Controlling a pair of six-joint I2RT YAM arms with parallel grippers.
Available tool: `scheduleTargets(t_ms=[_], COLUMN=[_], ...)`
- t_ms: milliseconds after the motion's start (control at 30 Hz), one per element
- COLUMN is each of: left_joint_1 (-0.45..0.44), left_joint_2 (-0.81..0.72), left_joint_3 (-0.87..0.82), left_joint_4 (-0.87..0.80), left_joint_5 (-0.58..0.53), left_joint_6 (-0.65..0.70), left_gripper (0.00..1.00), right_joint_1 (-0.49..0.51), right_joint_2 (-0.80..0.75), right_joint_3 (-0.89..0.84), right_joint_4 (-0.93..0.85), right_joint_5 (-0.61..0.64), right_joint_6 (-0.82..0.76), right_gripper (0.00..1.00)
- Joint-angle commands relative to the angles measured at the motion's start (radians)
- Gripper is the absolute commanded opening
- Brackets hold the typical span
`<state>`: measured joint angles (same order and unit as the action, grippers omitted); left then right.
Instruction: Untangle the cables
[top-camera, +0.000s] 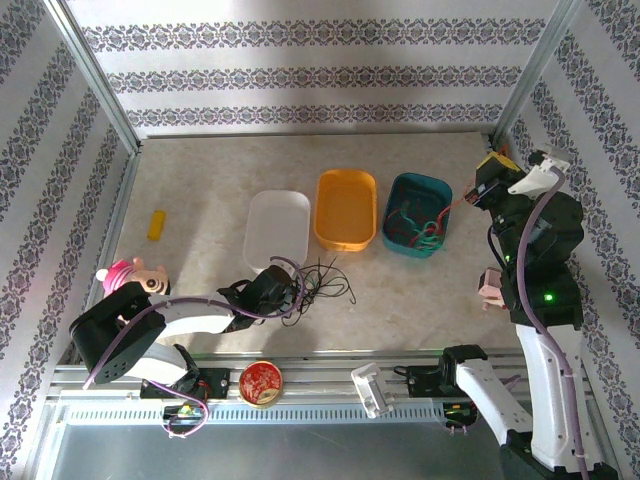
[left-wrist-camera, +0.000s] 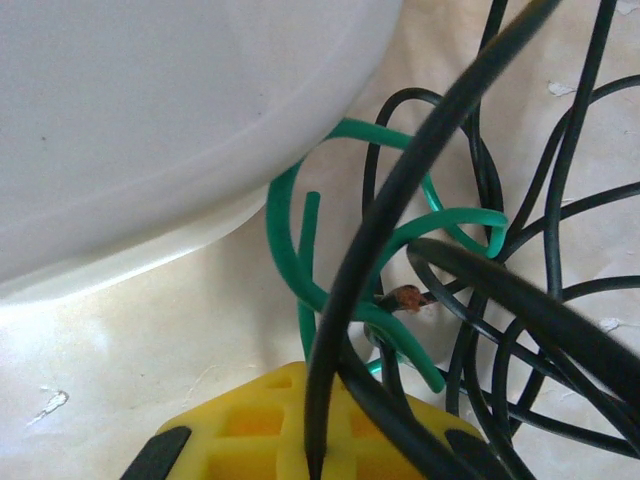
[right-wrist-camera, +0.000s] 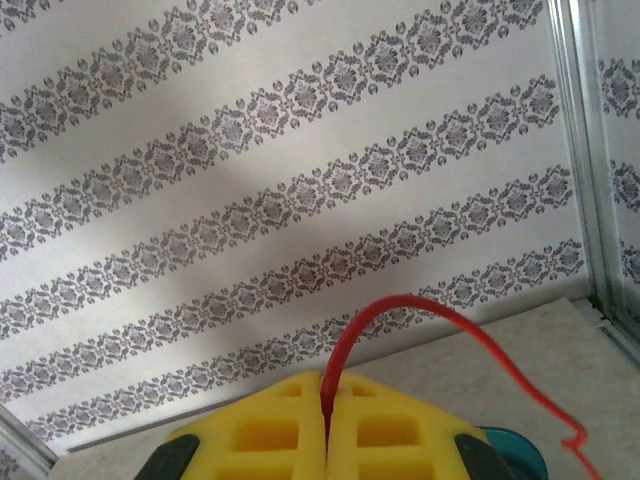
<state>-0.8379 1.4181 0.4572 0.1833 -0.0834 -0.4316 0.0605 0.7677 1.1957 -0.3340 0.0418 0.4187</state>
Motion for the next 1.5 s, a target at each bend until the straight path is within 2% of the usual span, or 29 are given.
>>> scheduleTargets(t_ms=[0,267,400,467,567,633,700,767,933,1000,1133,1233,1467], left_joint_1=[-0.006,-0.006,-0.006,-0.006,-0.006,-0.006,-0.006,-0.006,-0.010,-0.015,-0.018,-0.018,-0.018], left_joint_2=[0.017,-0.004,-0.048,-0.066,-0.090,-0.103,-0.112,-0.117,-0.084,-0.057,-0.044,-0.058,-0.093], left_joint_3=[-0.030,0.020,0.053,0.073,0.100,0.121,0.136,0.156,0.233,0.261,0.257,0.231,0.166], left_joint_4=[-0.085,-0.029,0.004,0.012,0.028,0.036,0.044,0.046,0.009,-0.015,0.013,0.039,0.047], left_joint_5=[-0.030,0.048,0.091,0.105,0.123,0.136,0.153,0.181,0.276,0.276,0.202,0.062,-0.172], left_joint_6=[0.000,0.063,0.079,0.085,0.093,0.096,0.099,0.108,0.146,0.165,0.153,0.108,-0.005], left_gripper=[0.00,0.00,0.00,0.10,0.42,0.59,0.67,0.72,0.74,0.74,0.74,0.75,0.76], right_joint_1=[-0.010,-0.010,-0.009,-0.007,0.015,0.064,0.129,0.206,0.405,0.462,0.497,0.477,0.291], right_joint_2=[-0.004,-0.001,-0.005,-0.005,-0.010,-0.017,-0.021,-0.015,0.048,0.077,0.093,0.090,0.087], right_joint_3=[0.002,0.002,0.005,0.000,-0.033,-0.083,-0.148,-0.216,-0.367,-0.381,-0.353,-0.286,-0.116], right_joint_4=[0.001,0.000,0.001,0.003,0.025,0.045,0.066,0.089,0.193,0.194,0.190,0.159,0.116], right_joint_5=[0.032,-0.108,-0.257,-0.344,-0.443,-0.448,-0.420,-0.377,-0.285,-0.231,-0.158,-0.149,-0.213], right_joint_6=[-0.007,-0.015,-0.010,0.011,0.082,0.127,0.162,0.197,0.285,0.277,0.233,0.175,0.116], right_gripper=[0.00,0.00,0.00,0.00,0.00,0.00,0.00,0.00,0.00,0.00,0.00,0.00,0.00])
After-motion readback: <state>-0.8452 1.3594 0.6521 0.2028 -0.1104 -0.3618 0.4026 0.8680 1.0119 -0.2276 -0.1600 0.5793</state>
